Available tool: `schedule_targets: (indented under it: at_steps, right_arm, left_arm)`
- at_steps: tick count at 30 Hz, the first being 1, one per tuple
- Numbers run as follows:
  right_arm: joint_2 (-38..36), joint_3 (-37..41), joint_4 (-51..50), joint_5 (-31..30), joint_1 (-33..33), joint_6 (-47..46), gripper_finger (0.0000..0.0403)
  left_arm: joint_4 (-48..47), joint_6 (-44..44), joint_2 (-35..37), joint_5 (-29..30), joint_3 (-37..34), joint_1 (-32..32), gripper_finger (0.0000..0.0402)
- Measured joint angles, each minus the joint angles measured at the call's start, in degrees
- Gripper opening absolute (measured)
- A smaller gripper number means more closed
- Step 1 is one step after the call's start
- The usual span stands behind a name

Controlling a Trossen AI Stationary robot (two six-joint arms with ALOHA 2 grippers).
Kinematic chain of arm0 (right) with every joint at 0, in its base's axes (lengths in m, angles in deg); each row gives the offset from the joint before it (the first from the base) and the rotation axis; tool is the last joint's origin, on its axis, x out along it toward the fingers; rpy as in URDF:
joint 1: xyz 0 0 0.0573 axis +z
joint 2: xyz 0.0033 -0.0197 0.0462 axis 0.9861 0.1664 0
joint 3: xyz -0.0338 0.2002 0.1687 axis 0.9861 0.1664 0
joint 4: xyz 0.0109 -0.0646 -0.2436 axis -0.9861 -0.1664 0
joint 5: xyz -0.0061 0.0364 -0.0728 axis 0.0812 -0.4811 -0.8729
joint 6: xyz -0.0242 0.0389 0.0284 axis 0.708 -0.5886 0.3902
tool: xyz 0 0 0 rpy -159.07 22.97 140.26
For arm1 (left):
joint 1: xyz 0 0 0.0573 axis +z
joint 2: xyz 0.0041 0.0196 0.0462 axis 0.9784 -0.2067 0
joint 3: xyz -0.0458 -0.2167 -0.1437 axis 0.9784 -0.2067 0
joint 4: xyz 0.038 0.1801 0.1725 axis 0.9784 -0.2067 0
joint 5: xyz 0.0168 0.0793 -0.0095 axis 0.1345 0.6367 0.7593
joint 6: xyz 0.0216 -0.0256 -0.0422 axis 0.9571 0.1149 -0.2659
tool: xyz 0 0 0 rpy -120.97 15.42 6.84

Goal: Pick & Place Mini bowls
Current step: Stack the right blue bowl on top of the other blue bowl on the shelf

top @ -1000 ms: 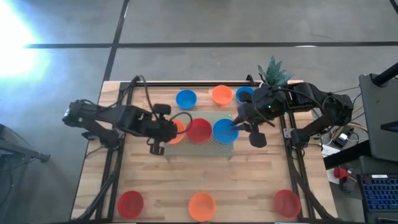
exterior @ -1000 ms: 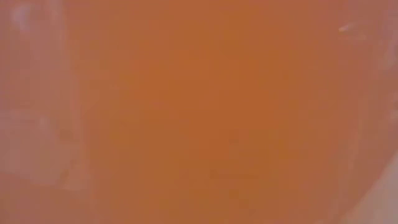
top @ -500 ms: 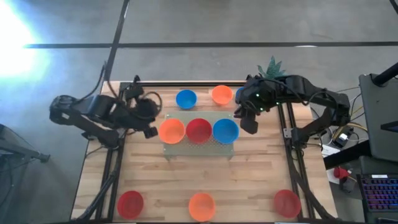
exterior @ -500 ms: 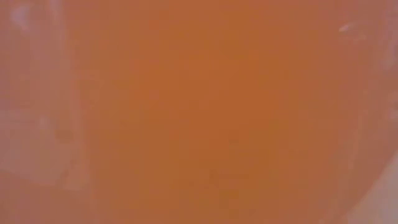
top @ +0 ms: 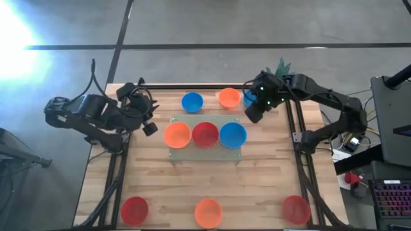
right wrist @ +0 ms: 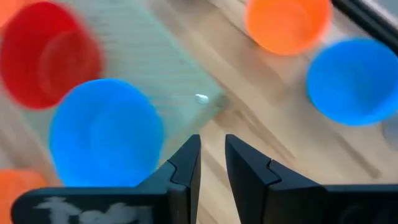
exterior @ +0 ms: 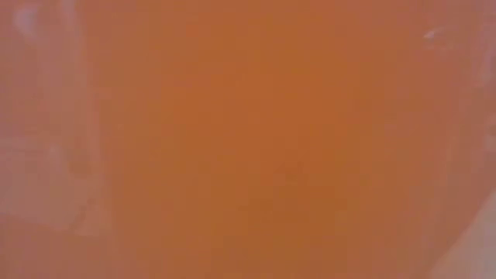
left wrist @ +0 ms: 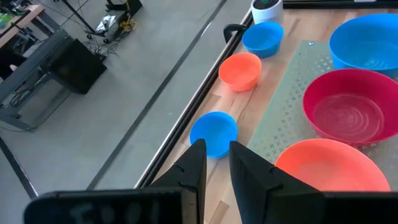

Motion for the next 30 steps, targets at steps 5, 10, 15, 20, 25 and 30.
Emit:
schedule_targets:
  at_steps: [5,10,15,20,25,30]
  right_arm:
    - [-1.2,7.6,1.5,0.0,-7.2,-2.2,0.0073]
    - [-0.3,13.6,6.2,0.0,-11.9,-0.9,0.0073]
    - [2.3,17.8,11.9,0.0,-14.4,0.3,0.0072]
    - [5.4,20.5,16.5,0.1,-17.0,1.0,0.0073]
    - [9.0,22.4,20.6,0.1,-20.3,2.8,0.0072]
    - [13.5,22.3,22.1,0.1,-22.5,5.2,0.0067]
  left_arm:
    - [0.0,0.0,-0.1,0.0,0.0,0.0,0.0064]
    - [0.0,0.0,-0.1,0.0,0.0,0.0,0.0064]
    - [0.0,0.0,-0.1,-0.1,0.0,0.0,0.0064]
    - [0.6,0.0,-0.1,-0.1,0.0,0.0,0.0064]
    - [1.1,0.0,-0.1,0.4,0.0,0.0,0.0064]
    - [1.1,0.0,-0.1,1.6,0.0,0.0,0.0064]
